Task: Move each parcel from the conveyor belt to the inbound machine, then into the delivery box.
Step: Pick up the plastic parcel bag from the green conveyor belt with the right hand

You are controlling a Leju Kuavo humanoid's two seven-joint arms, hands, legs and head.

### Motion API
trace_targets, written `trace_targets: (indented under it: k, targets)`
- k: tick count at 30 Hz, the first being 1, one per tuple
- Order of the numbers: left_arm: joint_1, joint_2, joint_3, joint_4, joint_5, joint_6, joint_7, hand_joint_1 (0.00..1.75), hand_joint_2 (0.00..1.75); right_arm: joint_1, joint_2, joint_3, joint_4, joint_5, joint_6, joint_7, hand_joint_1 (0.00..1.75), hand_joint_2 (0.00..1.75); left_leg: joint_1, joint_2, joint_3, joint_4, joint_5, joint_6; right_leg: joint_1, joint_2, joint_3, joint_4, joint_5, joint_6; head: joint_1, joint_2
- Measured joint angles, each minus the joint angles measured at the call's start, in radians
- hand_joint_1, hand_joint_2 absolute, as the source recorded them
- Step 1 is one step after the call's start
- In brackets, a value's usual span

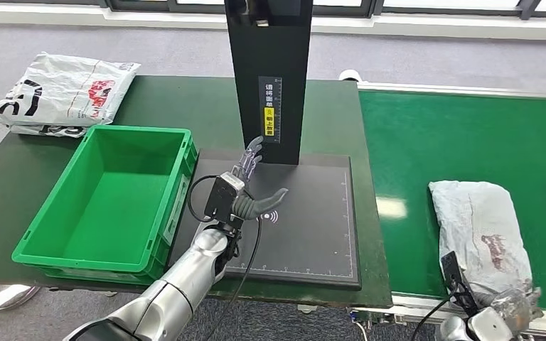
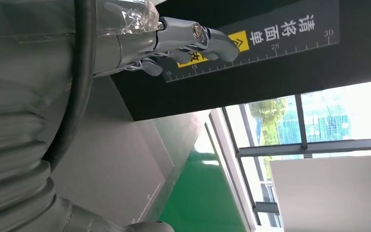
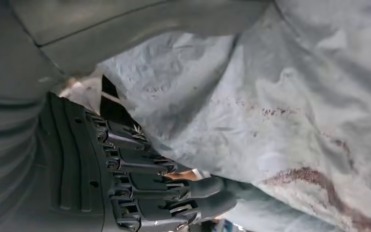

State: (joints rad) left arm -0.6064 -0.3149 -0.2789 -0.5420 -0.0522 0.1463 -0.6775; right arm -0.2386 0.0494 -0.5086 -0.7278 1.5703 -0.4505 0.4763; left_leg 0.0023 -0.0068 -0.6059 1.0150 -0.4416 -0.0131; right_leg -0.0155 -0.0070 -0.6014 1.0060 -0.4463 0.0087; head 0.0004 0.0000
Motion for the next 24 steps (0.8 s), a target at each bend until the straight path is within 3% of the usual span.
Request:
trace_targets:
  k: [5,9,14,18,24]
  targets:
    - [-0.012,0.000,0.000,0.015,-0.007,0.000,0.000,0.00,1.75,-0.019,-0.047,0.078,0.095,0.000,0.068,0.042,0.00,1.75,0.001,0.004,0.006,0.000,-0.002,0.001,0.001,0.004,0.005,-0.001,-0.001,0.000,0.000,0.000]
    - [-0.022,-0.003,0.000,0.031,-0.012,-0.005,0.000,0.00,1.75,-0.053,-0.066,0.094,0.160,-0.007,0.184,0.053,1.75,1.75,0.004,0.009,0.019,0.000,-0.006,0.004,0.004,0.009,0.015,-0.007,-0.006,0.002,0.000,0.000]
    - [-0.035,-0.006,0.000,0.051,-0.020,-0.006,-0.002,0.00,1.75,-0.087,-0.078,0.096,0.225,-0.020,0.227,0.014,1.75,1.75,0.008,0.008,0.037,0.001,-0.015,0.006,0.007,0.008,0.037,-0.014,-0.016,0.006,0.000,0.000]
    - [-0.040,-0.005,0.001,0.055,-0.023,0.004,-0.004,0.00,1.75,-0.105,-0.084,0.096,0.254,-0.037,0.150,-0.041,1.75,1.75,0.005,0.006,0.037,0.004,-0.012,0.014,0.004,0.008,0.041,-0.014,-0.007,0.011,0.000,0.000]
    - [-0.040,0.000,0.017,0.055,-0.024,0.011,-0.004,0.00,1.75,-0.116,-0.086,0.089,0.261,-0.066,0.082,-0.098,1.75,1.75,0.004,0.007,0.033,0.004,-0.013,0.014,0.003,0.009,0.037,-0.014,-0.004,0.013,0.000,0.000]
